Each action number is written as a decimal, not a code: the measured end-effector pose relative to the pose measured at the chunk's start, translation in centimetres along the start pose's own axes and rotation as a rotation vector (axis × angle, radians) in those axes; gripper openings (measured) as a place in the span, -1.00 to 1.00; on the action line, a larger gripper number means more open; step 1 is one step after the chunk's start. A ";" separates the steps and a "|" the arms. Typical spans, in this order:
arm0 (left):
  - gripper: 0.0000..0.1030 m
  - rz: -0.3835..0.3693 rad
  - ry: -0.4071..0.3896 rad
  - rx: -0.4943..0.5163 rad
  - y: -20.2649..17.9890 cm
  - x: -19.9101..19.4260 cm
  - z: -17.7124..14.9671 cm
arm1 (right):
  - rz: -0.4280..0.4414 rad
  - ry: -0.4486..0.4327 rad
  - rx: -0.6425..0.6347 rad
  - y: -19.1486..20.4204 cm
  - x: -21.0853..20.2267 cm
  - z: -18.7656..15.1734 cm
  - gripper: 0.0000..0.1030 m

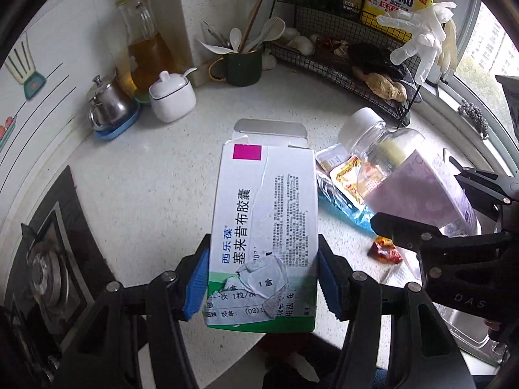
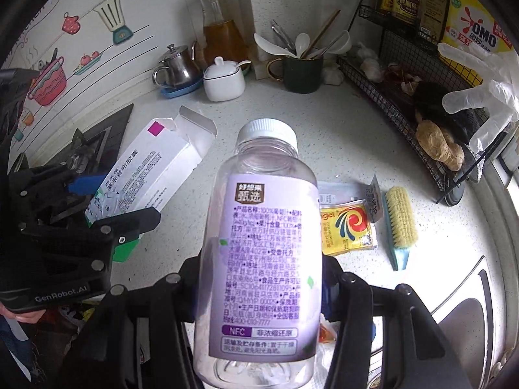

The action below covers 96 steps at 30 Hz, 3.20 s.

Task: Collect trash
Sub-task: 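Carry the medicine box and juice bottle down toward the red bucket, then open the left gripper to drop the box while the right gripper lowers the bottle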

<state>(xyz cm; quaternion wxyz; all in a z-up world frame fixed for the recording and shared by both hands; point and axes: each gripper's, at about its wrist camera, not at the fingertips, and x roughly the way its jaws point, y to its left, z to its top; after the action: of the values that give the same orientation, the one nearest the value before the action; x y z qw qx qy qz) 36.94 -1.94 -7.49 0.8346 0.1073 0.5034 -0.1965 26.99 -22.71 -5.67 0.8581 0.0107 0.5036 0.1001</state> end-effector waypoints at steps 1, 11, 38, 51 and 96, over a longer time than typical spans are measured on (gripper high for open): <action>0.10 0.001 -0.001 -0.008 0.1 -0.4 -1.0 | 0.005 -0.004 -0.011 0.6 -0.2 -0.6 -0.04; 0.10 -0.005 0.012 -0.072 1.4 -4.4 -11.5 | 0.045 0.019 -0.039 7.4 -2.0 -7.8 -0.04; 0.10 -0.056 0.225 -0.151 2.2 5.7 -34.8 | 0.037 0.207 -0.004 14.8 8.9 -26.7 -0.04; 0.10 -0.112 0.313 -0.141 1.6 19.8 -39.3 | 0.002 0.267 0.058 11.4 21.9 -31.2 -0.04; 0.61 -0.066 0.367 -0.207 5.0 24.0 -40.3 | -0.001 0.390 -0.053 13.7 29.1 -31.8 -0.02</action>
<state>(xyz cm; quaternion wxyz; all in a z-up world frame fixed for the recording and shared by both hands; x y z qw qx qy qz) 16.96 12.48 -47.67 0.7287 0.0386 0.6675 -0.1482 11.02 -6.60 -44.80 0.7444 -0.0319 0.6574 0.1129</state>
